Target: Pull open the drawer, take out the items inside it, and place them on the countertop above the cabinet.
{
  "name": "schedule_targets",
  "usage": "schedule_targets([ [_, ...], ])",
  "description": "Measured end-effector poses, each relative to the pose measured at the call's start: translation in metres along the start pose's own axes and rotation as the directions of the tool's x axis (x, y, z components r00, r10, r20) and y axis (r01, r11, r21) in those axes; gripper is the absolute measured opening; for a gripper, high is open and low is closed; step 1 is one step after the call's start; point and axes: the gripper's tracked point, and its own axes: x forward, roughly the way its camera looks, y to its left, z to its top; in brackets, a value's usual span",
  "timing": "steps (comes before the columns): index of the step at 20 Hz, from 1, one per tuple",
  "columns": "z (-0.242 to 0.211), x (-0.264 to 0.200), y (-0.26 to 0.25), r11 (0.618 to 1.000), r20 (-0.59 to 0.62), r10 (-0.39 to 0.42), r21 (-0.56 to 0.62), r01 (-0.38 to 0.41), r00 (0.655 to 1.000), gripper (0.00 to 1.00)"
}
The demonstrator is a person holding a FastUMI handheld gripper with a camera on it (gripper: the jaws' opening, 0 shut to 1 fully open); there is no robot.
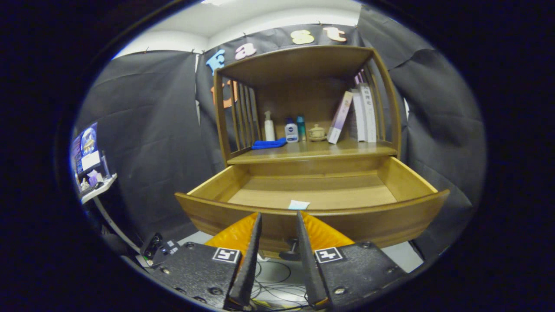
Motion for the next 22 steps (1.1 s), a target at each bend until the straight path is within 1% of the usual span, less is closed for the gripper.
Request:
schedule_targets([
  [1, 0.005, 0.002, 0.003, 1.0, -0.022, 0.006, -0.012, -0.006, 1.0, 0.54],
  [4, 0.026, 0.012, 0.017, 0.998, -0.066, 0.058, -0.026, -0.06, 0.996, 0.67],
  [5, 0.031, 0.018, 0.019, 0.998, -0.09, 0.063, -0.022, -0.065, 0.994, 0.67],
  [8, 0.04, 0.042, 0.018, 0.997, -0.182, 0.071, -0.026, -0.077, 0.981, 0.81],
  [10, 0.041, 0.06, 0.014, 0.997, -0.254, 0.069, -0.016, -0.075, 0.965, 0.81],
  [12, 0.041, 0.08, 0.01, 0.997, -0.331, 0.081, 0.027, -0.076, 0.94, 0.82],
  [14, 0.034, 0.1, -0.001, 0.997, -0.426, 0.068, 0.061, -0.046, 0.902, 0.82],
  [15, 0.028, 0.107, -0.01, 0.998, -0.478, 0.041, 0.061, -0.013, 0.877, 0.82],
  [18, 0.013, 0.125, -0.025, 0.997, -0.61, -0.013, 0.051, 0.056, 0.792, 0.81],
  [19, 0.007, 0.129, -0.027, 0.996, -0.651, -0.019, 0.056, 0.073, 0.759, 0.81],
  [20, -0.002, 0.134, -0.031, 0.994, -0.695, -0.029, 0.056, 0.094, 0.718, 0.81],
  [22, -0.014, 0.142, -0.032, 0.992, -0.748, -0.027, 0.063, 0.111, 0.664, 0.81],
])
